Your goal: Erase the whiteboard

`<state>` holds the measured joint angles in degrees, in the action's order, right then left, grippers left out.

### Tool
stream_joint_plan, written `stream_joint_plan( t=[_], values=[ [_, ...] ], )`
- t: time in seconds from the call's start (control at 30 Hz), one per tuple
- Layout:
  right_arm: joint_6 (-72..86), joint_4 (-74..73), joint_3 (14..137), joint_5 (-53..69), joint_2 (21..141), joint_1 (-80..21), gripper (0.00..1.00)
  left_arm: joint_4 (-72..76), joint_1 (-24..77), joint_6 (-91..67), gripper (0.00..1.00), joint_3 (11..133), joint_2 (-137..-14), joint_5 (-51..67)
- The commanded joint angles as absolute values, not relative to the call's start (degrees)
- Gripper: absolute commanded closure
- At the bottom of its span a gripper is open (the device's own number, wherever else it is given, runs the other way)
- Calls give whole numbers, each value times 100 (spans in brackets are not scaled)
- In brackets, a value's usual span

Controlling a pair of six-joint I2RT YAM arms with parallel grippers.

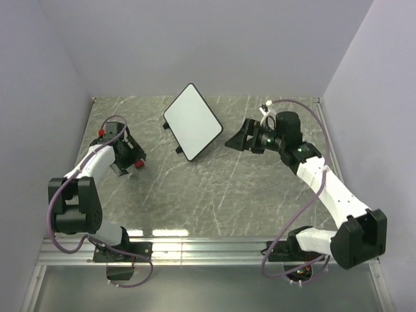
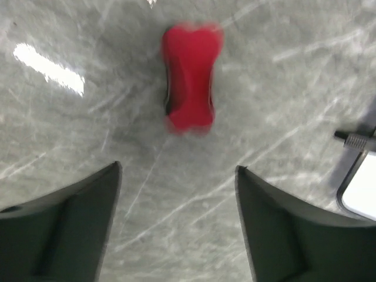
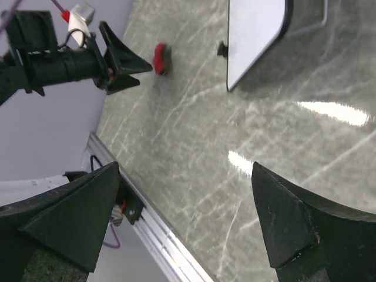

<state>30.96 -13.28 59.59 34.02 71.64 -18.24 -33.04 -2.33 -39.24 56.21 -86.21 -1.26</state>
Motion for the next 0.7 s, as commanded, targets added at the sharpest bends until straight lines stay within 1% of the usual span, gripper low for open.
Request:
stream_joint_plan(
  t=[0.0,0.03,0.1,0.23,0.47,0.57,0.67],
  values=[
    [3103,-1309,5644,3401,6568,-1863,0,-3585,-27,-4183,8,5546,-8157,-316],
    [3111,-1336,5556,3384,6470,-1863,0,-3629,-9,-4236,1,5537,-8069,-325],
    [3146,-1362,5363,3401,6181,-1854,0,-3805,289,-4368,1,5598,-7841,-430],
    [3365,-1389,5133,3375,5723,-1881,0,-4279,579,-4561,1,5757,-7305,-633],
    [3656,-1634,4721,3226,4730,-2039,0,-4456,817,-4675,1,5686,-5479,-167],
    [3709,-1897,4580,3156,4352,-2039,0,-4526,817,-4754,1,5897,-5125,-1],
    [3753,-2126,4404,3216,3992,-2057,0,-4859,817,-4755,1,6406,-5220,44]
  ],
)
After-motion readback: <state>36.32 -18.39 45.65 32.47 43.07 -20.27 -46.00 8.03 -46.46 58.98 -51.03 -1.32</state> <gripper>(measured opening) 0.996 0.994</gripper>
